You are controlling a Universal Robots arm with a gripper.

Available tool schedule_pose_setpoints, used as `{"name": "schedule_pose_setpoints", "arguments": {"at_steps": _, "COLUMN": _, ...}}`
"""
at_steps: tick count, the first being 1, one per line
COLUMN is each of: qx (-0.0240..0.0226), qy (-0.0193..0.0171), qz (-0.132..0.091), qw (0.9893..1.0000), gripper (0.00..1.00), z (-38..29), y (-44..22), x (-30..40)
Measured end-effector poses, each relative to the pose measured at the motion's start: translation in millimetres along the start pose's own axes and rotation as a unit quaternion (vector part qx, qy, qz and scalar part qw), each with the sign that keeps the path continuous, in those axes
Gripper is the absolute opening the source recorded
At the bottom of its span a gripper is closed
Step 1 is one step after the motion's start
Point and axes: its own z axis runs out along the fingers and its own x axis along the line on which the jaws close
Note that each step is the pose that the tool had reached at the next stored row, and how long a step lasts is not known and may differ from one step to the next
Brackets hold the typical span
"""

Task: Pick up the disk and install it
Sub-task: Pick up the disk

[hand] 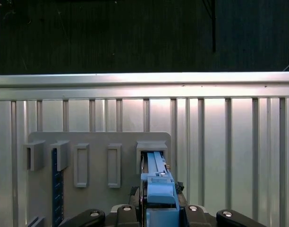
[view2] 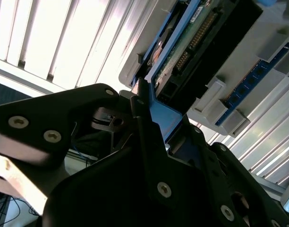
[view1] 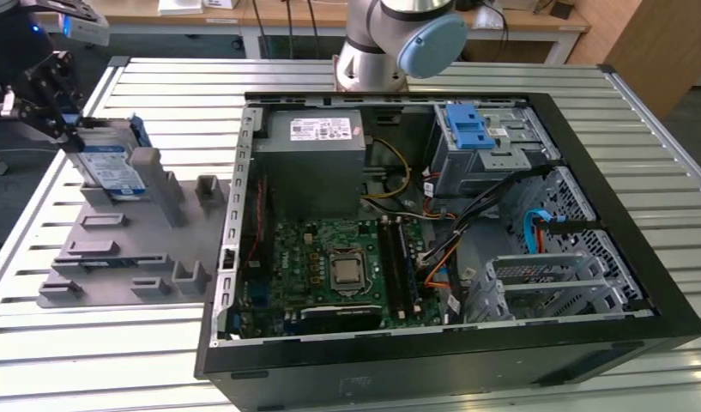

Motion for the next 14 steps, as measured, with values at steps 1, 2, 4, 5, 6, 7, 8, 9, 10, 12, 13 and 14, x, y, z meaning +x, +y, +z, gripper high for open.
{"name": "schedule_pose_setpoints", "arguments": {"at_steps": 1, "qx": 0.0001, "qy": 0.0, "qz": 0.0, "qw": 1.0, "gripper": 0.36, "z": -0.5, "y": 0.0, "x": 0.0}}
{"name": "schedule_pose_setpoints", "arguments": {"at_steps": 2, "qx": 0.0001, "qy": -0.0001, "qz": 0.0, "qw": 1.0, "gripper": 0.36, "z": -1.0, "y": 0.0, "x": 0.0}}
{"name": "schedule_pose_setpoints", "arguments": {"at_steps": 4, "qx": 0.0001, "qy": 0.0, "qz": 0.0, "qw": 1.0, "gripper": 0.36, "z": -2.4, "y": -0.1, "x": 0.0}}
{"name": "schedule_pose_setpoints", "arguments": {"at_steps": 5, "qx": 0.0001, "qy": 0.0, "qz": 0.0, "qw": 1.0, "gripper": 0.36, "z": -3.2, "y": -0.1, "x": 0.0}}
{"name": "schedule_pose_setpoints", "arguments": {"at_steps": 6, "qx": 0.0001, "qy": -0.0001, "qz": 0.0, "qw": 1.0, "gripper": 0.36, "z": -3.5, "y": -0.1, "x": 0.0}}
{"name": "schedule_pose_setpoints", "arguments": {"at_steps": 7, "qx": 0.0002, "qy": -0.0001, "qz": 0.0, "qw": 1.0, "gripper": 0.36, "z": -3.4, "y": -0.1, "x": 0.0}}
{"name": "schedule_pose_setpoints", "arguments": {"at_steps": 8, "qx": 0.0002, "qy": -0.0001, "qz": 0.0, "qw": 1.0, "gripper": 0.36, "z": -3.5, "y": -0.1, "x": 0.0}}
{"name": "schedule_pose_setpoints", "arguments": {"at_steps": 9, "qx": 0.0001, "qy": 0.0, "qz": 0.0, "qw": 1.0, "gripper": 0.36, "z": -3.6, "y": -0.1, "x": 0.0}}
{"name": "schedule_pose_setpoints", "arguments": {"at_steps": 10, "qx": 0.0001, "qy": 0.0, "qz": 0.0, "qw": 1.0, "gripper": 0.36, "z": -3.6, "y": -0.1, "x": 0.0}}
{"name": "schedule_pose_setpoints", "arguments": {"at_steps": 12, "qx": 0.0, "qy": 0.0, "qz": 0.0, "qw": 1.0, "gripper": 0.36, "z": -4.1, "y": -0.1, "x": 0.0}}
{"name": "schedule_pose_setpoints", "arguments": {"at_steps": 13, "qx": -0.0001, "qy": 0.0001, "qz": 0.0, "qw": 1.0, "gripper": 0.36, "z": -4.7, "y": -0.1, "x": 0.1}}
{"name": "schedule_pose_setpoints", "arguments": {"at_steps": 14, "qx": -0.0001, "qy": 0.0, "qz": 0.0, "qw": 1.0, "gripper": 0.36, "z": -5.2, "y": -0.1, "x": 0.0}}
